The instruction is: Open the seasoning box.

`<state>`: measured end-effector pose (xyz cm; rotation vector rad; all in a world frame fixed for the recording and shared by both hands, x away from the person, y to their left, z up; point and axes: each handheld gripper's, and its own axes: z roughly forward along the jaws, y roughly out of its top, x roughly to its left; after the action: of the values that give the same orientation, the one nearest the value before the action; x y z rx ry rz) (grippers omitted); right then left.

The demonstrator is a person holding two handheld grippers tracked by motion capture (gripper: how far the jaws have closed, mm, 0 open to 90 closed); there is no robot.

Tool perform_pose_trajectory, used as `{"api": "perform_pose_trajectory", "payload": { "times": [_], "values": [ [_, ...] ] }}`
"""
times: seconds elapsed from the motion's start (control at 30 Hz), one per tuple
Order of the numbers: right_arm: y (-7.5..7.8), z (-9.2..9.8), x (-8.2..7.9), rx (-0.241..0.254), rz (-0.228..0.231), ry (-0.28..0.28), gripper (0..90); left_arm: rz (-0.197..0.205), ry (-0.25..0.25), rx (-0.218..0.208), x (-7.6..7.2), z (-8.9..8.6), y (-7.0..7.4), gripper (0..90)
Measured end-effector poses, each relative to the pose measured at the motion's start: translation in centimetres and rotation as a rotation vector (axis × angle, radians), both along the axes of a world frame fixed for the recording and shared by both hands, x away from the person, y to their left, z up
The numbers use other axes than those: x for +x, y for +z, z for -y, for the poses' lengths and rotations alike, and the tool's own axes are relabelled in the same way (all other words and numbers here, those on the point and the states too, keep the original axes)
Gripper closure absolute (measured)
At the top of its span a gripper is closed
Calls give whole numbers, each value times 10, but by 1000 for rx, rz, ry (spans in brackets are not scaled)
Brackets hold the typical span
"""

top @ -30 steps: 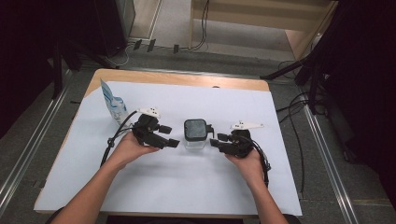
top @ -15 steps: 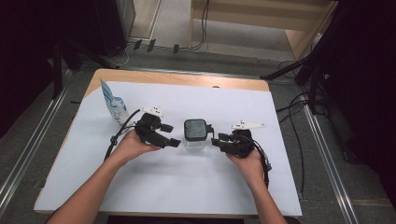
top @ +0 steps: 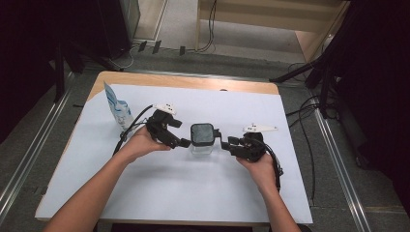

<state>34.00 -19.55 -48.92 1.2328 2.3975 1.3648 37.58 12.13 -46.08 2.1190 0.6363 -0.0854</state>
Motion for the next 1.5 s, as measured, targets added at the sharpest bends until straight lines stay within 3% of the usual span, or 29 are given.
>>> {"api": "perform_pose_trajectory", "payload": {
  "times": [0.1, 0.23, 0.47, 0.6, 0.67, 0.73, 1.3, 1.5],
  "values": [
    [1, 0, 3, 6, 4, -2, 577, 22, -16, 45, 4, 7, 1, 1],
    [-1, -3, 6, 0, -5, 2, 591, 21, -44, 55, 5, 13, -3, 1],
    [1, -2, 7, -12, 2, 5, 638, 28, -50, 62, 5, 21, -10, 1],
    [3, 0, 7, -13, 0, -2, 745, 25, -55, 51, 7, 24, -14, 1],
    [4, 1, 8, -4, -2, -16, 861, 18, -58, 45, 7, 25, -15, 1],
    [4, 1, 11, -12, -7, -23, 900, 15, -69, 61, 8, 27, -18, 1],
    [0, -11, 23, -5, -30, -28, 900, 48, -99, 62, 14, 37, -27, 47],
    [0, -11, 23, -4, -33, -31, 900, 62, -92, 61, 14, 42, -23, 79]
  ]
}}
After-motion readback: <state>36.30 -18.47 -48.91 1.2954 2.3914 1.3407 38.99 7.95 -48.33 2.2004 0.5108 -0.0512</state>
